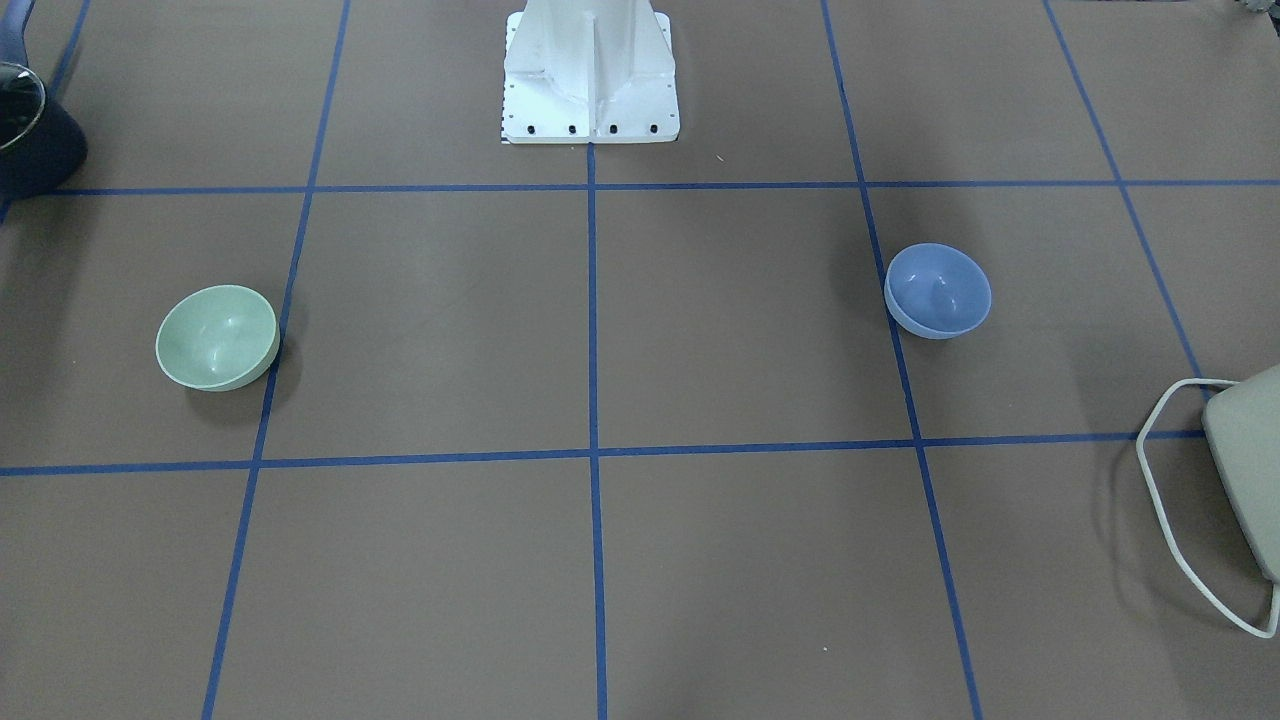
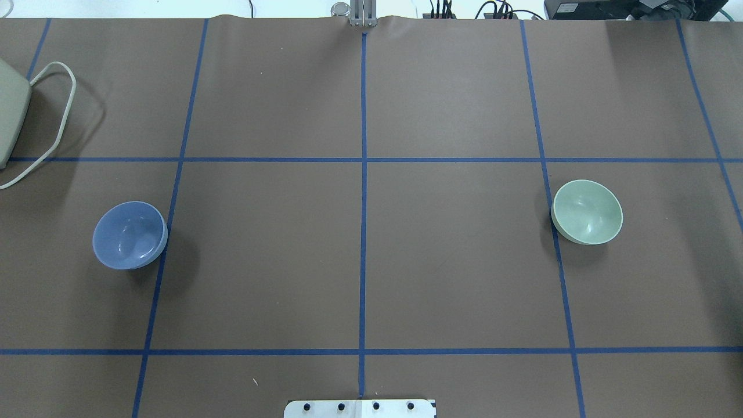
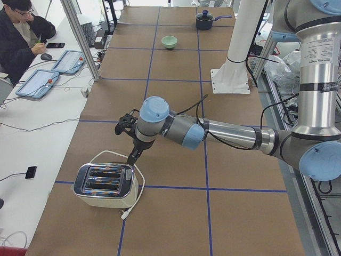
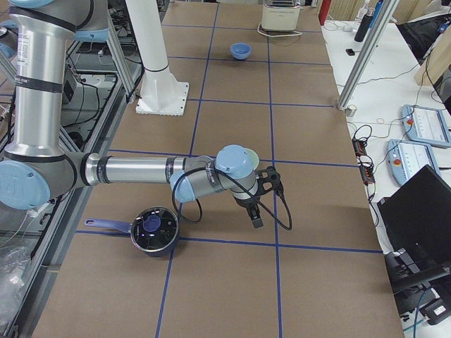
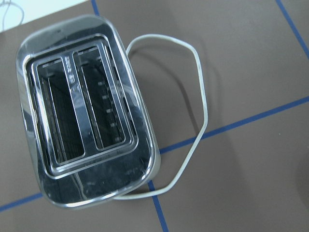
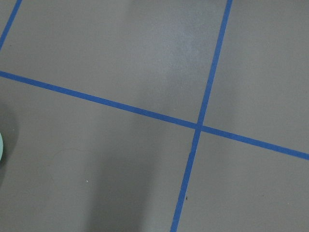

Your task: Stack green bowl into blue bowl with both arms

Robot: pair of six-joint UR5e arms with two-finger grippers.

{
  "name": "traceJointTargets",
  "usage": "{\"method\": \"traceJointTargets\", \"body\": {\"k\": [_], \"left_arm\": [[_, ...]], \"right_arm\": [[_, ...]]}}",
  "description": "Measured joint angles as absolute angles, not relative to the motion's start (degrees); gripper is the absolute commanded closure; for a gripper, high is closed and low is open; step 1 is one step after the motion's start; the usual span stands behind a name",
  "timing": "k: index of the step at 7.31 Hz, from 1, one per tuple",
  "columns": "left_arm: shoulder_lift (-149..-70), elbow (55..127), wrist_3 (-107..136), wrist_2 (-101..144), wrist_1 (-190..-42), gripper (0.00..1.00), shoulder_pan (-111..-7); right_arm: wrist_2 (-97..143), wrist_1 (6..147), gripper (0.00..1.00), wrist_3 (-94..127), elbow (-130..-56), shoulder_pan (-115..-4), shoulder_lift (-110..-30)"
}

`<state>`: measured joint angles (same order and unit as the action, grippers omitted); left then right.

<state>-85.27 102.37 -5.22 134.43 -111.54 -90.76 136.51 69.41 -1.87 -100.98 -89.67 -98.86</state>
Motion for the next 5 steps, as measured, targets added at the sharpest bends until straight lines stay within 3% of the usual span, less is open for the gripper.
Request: {"method": "traceJointTargets", "body": {"k": [5], "left_arm": [[-82.19, 102.53, 29.5, 133.81, -126.65, 0.01, -71.36]], "right_arm": [[129.47, 67.86, 0.0, 22.62, -106.49, -76.88, -98.45]]}}
